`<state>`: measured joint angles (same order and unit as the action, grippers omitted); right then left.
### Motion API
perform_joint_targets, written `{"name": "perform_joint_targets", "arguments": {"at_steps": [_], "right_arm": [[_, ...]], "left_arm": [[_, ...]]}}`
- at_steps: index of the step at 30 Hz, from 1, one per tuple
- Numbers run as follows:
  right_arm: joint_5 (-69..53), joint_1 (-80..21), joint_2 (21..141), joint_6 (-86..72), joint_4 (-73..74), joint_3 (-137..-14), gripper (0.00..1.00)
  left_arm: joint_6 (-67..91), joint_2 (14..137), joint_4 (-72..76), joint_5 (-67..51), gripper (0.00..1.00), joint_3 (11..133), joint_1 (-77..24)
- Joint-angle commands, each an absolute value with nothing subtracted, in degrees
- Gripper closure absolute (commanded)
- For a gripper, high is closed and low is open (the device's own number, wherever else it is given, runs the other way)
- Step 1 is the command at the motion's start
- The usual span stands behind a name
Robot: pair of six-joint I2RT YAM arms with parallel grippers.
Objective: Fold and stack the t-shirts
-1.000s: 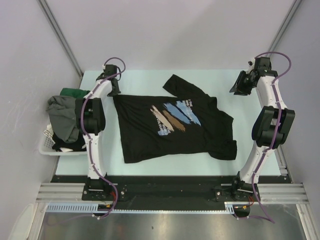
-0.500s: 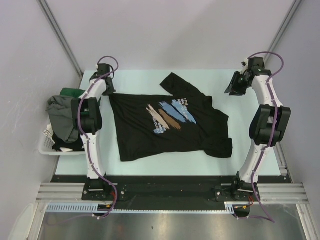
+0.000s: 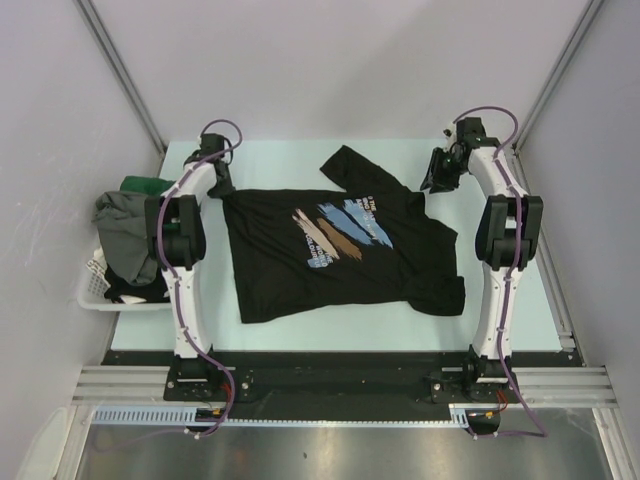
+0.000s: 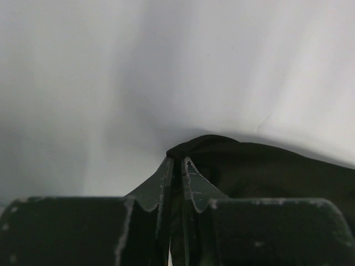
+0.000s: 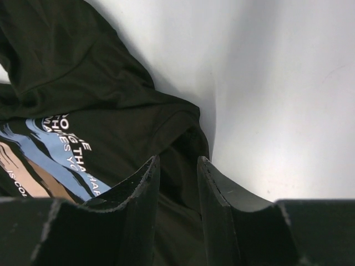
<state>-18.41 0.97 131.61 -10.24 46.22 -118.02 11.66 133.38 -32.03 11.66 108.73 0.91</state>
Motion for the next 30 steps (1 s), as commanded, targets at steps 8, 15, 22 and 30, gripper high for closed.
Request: {"name": "perform_joint_targets", "arguments": {"at_steps": [8,15,22,30], "right_arm": [[-18.90,1.84,132.18,-8.88,43.33,-118.30,0.61],[-19.77,2.11,134.47,-8.70,43.15,-119.18,0.60],[-20.65,2.11,137.02,-9.14,41.92,-120.23,0.60],[-21.71,2.11,138.60,-9.75,41.48,-121.37,0.60]], "left_arm": [[9.58,128.23,-30.67,12.83,0.85,107.31,0.53],[9.32,127.35,-30.94,13.18,0.82,107.40,0.53],[8.96,126.04,-31.55,13.71,0.81,107.40,-1.04],[8.61,126.47,-31.90,14.24,0.80,107.75,-1.67]]}}
